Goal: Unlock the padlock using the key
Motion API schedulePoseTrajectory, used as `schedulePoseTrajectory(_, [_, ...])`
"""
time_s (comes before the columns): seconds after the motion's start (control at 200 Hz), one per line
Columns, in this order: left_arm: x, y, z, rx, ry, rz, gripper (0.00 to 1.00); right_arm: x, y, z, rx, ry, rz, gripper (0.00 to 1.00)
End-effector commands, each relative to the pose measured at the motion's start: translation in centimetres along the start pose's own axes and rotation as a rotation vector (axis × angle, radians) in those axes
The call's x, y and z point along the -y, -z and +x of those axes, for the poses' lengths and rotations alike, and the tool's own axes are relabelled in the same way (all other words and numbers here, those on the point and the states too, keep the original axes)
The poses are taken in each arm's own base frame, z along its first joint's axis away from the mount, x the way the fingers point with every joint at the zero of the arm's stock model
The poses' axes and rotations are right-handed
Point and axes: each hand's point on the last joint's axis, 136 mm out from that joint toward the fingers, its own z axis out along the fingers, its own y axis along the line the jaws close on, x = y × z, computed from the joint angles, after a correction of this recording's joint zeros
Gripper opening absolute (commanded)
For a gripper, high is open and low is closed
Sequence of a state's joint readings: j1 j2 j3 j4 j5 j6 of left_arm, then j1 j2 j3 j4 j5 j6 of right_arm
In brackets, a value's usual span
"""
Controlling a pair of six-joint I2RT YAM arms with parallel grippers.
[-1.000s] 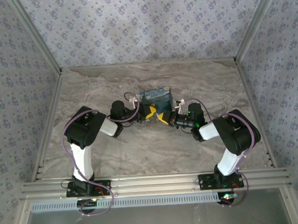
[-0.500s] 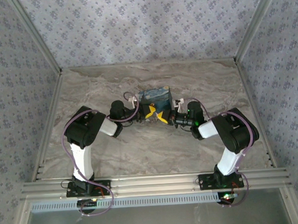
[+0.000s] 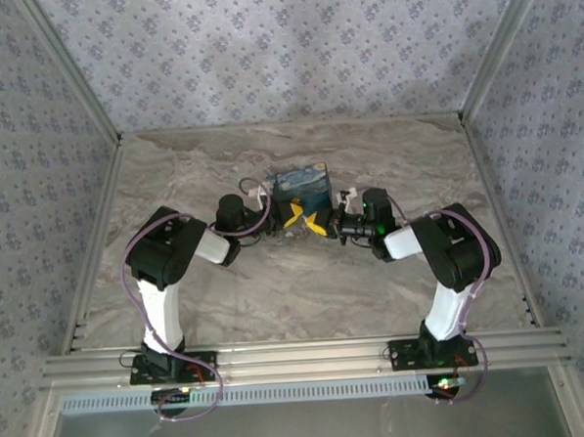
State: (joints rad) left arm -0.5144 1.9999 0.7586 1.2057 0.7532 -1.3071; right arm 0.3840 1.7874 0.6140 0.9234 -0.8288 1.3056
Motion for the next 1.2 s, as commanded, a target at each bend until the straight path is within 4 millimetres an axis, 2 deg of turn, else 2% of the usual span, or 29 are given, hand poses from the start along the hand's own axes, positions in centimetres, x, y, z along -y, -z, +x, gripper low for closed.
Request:
schedulePoseTrajectory(0.0, [4.8, -1.1, 5.3, -0.247, -0.096, 0.157, 0.00, -1.7, -1.1, -1.7, 0.056, 0.136, 0.022, 0.00])
schedulePoseTrajectory(0.12, [5.2, -1.1, 5.4, -0.259, -0.098, 0.165, 0.00, -1.3, -0.5, -1.6, 0.080, 0.227, 0.082, 0.00])
schedulePoseTrajectory(0.17, [5.3, -1.0, 5.5, -0.266, -0.101, 0.170, 0.00, -0.9, -0.2, -2.0, 0.084, 0.225, 0.096, 0.00])
schedulePoseTrajectory(0.305, [5.8, -0.9, 5.6, -0.273, -0.108, 0.187, 0.00, -1.1, 0.7, -3.5, 0.099, 0.139, 0.005, 0.00])
schedulePoseTrajectory(0.695, [6.8, -1.2, 6.1, -0.296, -0.117, 0.215, 0.00, -3.0, -0.8, -3.0, 0.057, 0.179, 0.004, 0.01])
schedulePoseTrajectory(0.79, [6.9, -1.4, 6.5, -0.307, -0.121, 0.218, 0.00, -2.7, -1.3, -2.9, 0.054, 0.158, 0.035, 0.01])
schedulePoseTrajectory(0.924, [5.5, -1.2, 5.6, -0.257, -0.112, 0.164, 0.00, -2.1, -1.2, -3.1, 0.055, 0.150, 0.047, 0.09])
schedulePoseTrajectory(1.064, [2.7, -0.5, 3.8, -0.174, -0.092, 0.050, 0.00, -0.1, 0.1, -2.9, 0.064, 0.126, 0.089, 0.21])
schedulePoseTrajectory(1.194, [1.0, 0.0, 2.7, -0.120, -0.097, -0.034, 0.00, 1.4, 1.4, -2.0, 0.057, 0.132, 0.150, 0.30])
